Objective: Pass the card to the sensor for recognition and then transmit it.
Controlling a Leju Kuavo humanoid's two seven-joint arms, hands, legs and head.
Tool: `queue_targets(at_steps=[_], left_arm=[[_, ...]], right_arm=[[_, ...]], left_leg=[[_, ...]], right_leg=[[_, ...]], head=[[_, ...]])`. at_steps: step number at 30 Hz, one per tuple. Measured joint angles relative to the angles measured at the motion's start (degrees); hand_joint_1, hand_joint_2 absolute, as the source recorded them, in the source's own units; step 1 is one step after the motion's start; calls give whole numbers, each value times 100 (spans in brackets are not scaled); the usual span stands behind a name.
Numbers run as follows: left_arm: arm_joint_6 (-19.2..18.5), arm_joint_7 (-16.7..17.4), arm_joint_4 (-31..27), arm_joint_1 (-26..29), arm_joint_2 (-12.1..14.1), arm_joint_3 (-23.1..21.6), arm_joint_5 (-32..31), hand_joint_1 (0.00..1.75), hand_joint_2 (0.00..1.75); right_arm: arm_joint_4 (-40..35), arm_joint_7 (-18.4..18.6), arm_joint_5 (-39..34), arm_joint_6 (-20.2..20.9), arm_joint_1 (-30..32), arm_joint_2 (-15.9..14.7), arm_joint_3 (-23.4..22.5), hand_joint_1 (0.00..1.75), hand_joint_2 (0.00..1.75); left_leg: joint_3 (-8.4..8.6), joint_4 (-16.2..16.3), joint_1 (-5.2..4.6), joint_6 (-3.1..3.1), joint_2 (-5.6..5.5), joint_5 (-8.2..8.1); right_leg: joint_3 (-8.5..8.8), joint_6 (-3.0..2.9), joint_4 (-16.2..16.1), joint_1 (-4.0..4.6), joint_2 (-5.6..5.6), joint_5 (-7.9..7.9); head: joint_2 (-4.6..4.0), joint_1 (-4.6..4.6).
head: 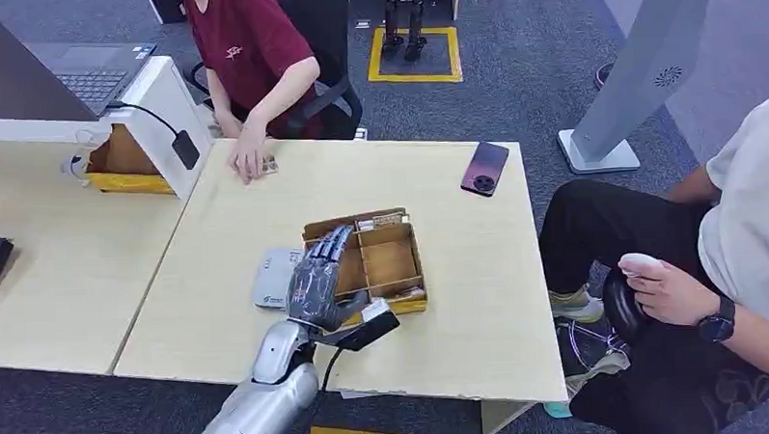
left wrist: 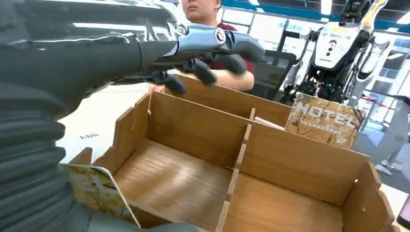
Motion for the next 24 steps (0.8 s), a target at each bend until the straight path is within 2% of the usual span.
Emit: queue_targets(at_steps=[17, 24], left_arm=[[7, 2, -7, -3, 0, -76, 59, 0, 175], [9, -57, -138, 46, -4, -81, -144, 0, 175]], right_arm=[[0, 2, 70, 7, -2, -2, -26, 0, 175], [0, 31, 109, 7, -9, -2, -85, 0, 175]], left_leg=[[0, 0, 0, 0, -1, 0], [-1, 0, 0, 0, -1, 0]], right_leg=[[1, 0, 0, 0, -1, 0], [1, 1, 0, 0, -1, 0]], head=[[0, 0], [0, 0]])
